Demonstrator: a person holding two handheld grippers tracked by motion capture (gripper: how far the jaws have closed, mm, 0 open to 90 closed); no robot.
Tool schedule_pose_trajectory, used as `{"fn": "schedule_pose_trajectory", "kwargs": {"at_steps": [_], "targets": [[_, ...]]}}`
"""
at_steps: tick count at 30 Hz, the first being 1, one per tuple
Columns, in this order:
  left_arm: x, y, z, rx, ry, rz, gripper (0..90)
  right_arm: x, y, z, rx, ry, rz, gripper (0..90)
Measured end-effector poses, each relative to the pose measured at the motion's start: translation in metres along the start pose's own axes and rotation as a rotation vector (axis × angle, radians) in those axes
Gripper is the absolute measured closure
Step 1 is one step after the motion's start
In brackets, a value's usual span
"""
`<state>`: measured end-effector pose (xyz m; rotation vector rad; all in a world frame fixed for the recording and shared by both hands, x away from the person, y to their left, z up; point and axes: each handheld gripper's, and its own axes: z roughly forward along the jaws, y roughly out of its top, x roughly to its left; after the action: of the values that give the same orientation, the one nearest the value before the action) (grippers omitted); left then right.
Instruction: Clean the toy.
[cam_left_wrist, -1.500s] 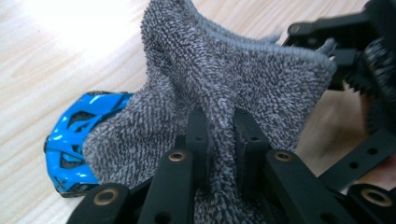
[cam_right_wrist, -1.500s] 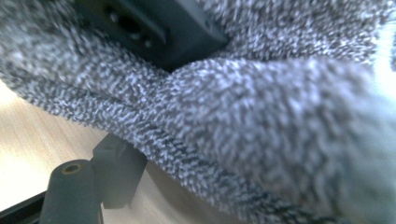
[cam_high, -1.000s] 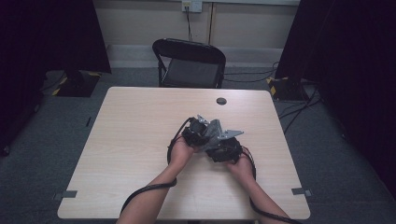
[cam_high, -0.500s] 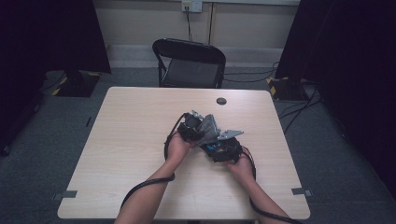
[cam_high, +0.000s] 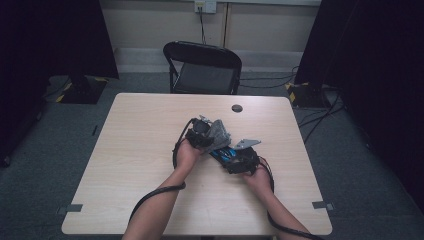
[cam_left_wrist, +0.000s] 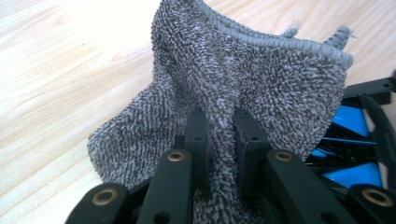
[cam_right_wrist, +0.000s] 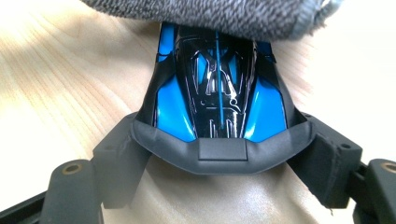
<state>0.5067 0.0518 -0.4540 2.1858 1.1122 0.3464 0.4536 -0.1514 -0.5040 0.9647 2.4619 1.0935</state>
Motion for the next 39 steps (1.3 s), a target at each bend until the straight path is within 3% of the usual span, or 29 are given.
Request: {"fn": "schedule_pose_trajectory", "kwargs": {"at_steps": [9,39], "targets": [[0.011,-0.001,0.003,0.003,0.021,-0.040,78.3,0.000,0.000,0.000,0.000,0.000,0.000,24.6],[0.050,-0.003,0.014,0.058,0.102,-0.110,78.3,0.000,0.000,0.000,0.000,0.000,0.000,24.6]]}}
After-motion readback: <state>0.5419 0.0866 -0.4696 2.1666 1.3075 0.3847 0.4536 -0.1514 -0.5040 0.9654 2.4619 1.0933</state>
